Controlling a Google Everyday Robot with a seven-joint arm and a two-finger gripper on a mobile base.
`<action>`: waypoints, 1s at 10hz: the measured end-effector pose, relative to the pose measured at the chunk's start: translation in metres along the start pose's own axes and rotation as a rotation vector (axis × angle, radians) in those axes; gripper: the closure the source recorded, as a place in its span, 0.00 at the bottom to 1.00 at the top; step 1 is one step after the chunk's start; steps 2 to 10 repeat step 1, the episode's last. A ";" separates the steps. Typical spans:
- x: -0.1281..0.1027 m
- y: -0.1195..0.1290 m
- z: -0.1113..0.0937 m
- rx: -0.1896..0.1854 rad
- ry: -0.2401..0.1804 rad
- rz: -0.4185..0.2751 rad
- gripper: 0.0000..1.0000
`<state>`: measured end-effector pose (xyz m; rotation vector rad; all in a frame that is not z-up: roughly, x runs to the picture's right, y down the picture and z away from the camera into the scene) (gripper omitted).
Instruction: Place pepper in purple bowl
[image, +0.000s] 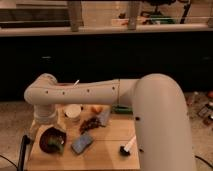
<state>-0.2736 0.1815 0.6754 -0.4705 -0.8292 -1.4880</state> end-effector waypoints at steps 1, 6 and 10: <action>0.003 0.000 -0.003 -0.001 0.006 0.000 0.20; 0.003 0.000 -0.003 -0.001 0.006 0.000 0.20; 0.003 0.000 -0.003 -0.001 0.006 0.000 0.20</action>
